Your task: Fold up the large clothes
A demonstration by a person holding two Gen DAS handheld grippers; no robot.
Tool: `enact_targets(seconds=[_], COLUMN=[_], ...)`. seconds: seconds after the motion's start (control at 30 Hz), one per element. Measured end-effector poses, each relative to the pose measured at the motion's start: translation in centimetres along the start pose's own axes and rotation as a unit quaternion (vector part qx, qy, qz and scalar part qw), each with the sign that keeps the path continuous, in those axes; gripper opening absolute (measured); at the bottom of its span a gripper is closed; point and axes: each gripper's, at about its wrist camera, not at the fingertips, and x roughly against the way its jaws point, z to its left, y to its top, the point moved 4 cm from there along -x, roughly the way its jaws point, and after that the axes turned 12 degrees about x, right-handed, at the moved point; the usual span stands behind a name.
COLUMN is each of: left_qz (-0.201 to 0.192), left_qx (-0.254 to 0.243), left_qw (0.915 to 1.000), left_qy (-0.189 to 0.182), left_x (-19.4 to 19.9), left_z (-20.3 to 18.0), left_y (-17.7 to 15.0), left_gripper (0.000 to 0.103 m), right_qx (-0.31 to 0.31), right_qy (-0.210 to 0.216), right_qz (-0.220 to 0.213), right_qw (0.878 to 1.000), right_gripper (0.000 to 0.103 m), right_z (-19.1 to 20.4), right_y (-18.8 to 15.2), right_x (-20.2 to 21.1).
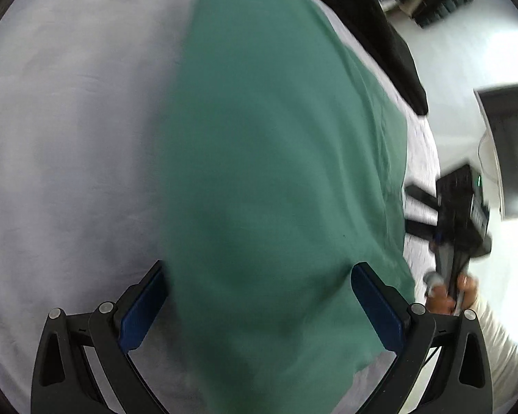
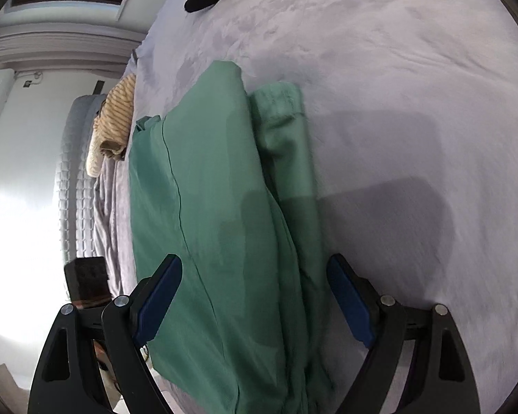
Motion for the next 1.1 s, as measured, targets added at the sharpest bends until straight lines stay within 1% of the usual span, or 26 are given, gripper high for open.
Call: enact_targets(seconds=[0.1, 0.2, 0.23, 0.27, 0.3, 0.33, 0.37, 0.4, 0.43, 0.47, 0.5, 0.53, 0.67, 0.73, 0.8, 0.87, 1.0, 1.1], left_qz=[0.004, 0.006, 0.003, -0.002, -0.006, -0.012, -0.018, -0.022, -0.027, -0.032, -0.038, -0.043, -0.058, -0.057, -0.051, -0.046, -0.031, -0.017], left_qx=[-0.022, -0.041, -0.044, -0.048, -0.052, -0.056, -0.058, -0.058, -0.058, -0.058, -0.058, -0.056, -0.051, -0.049, -0.058, -0.067, -0.094, -0.106], left_qw=[0.9993, 0.998, 0.9977, 0.9971, 0.9965, 0.9961, 0.9959, 0.9959, 0.996, 0.9959, 0.996, 0.9961, 0.9967, 0.9971, 0.9969, 0.9966, 0.995, 0.9939], left_qy=[0.029, 0.048, 0.052, 0.059, 0.064, 0.067, 0.067, 0.065, 0.063, 0.061, 0.057, 0.052, 0.025, 0.01, 0.007, 0.006, 0.009, 0.024], left_x=[-1.4, -1.5, -1.3, -1.3, -1.2, -0.8, -0.4, 0.1, 0.6, 1.2, 1.8, 2.2, 4.9, 6.3, 7.5, 8.6, 10.6, 12.2], left_z=[-0.6, -1.2, -1.3, -1.5, -1.7, -1.7, -1.8, -1.7, -1.8, -1.9, -2.1, -2.5, -3.2, -3.5, -3.5, -3.3, -2.2, 0.1], left_y=[-0.1, -0.2, -0.3, -0.3, -0.4, -0.5, -0.5, -0.7, -0.8, -0.9, -1.1, -1.1, -2.2, -3.4, -4.8, -6.2, -9.8, -12.7], left_gripper=[0.103, 0.102, 0.095, 0.092, 0.084, 0.076, 0.073, 0.066, 0.059, 0.056, 0.05, 0.047, 0.045, 0.045, 0.045, 0.045, 0.045, 0.045], right_qx=[-0.006, -0.028, -0.034, -0.039, -0.041, -0.044, -0.046, -0.041, -0.036, -0.032, -0.032, -0.034, -0.024, -0.015, -0.008, -0.011, -0.031, -0.05], right_qy=[0.015, 0.023, 0.022, 0.014, 0.008, 0.015, 0.022, 0.028, 0.031, 0.039, 0.055, 0.069, 0.12, 0.127, 0.131, 0.136, 0.144, 0.151], right_qz=[-0.009, -0.015, -0.015, -0.014, -0.013, -0.013, -0.018, -0.026, -0.031, -0.035, -0.04, -0.045, -0.056, -0.057, -0.059, -0.06, -0.062, -0.06], right_qw=[1.0, 0.999, 0.999, 0.999, 0.999, 0.999, 0.999, 0.998, 0.998, 0.998, 0.997, 0.996, 0.991, 0.99, 0.99, 0.989, 0.987, 0.985], right_gripper=[0.089, 0.089, 0.088, 0.079, 0.054, 0.046, 0.035, 0.027, 0.025, 0.022, 0.02, 0.02, 0.019, 0.019, 0.019, 0.019, 0.019, 0.019], right_z=[0.1, -0.2, -0.3, -0.5, -0.6, -0.7, -0.7, -0.3, 0.1, 0.4, 0.8, 1.1, 3.5, 4.9, 6.1, 7.2, 7.8, 8.4], right_y=[1.2, 1.8, 1.8, 1.8, 1.8, 1.8, 1.7, 1.6, 1.5, 1.5, 1.4, 1.3, 0.8, 0.4, -0.4, -2.0, -6.0, -9.7], right_x=[-1.1, -1.6, -1.7, -1.7, -1.7, -1.7, -1.6, -1.4, -1.3, -1.0, -0.8, -0.3, 1.4, 2.2, 3.1, 3.9, 4.7, 4.1])
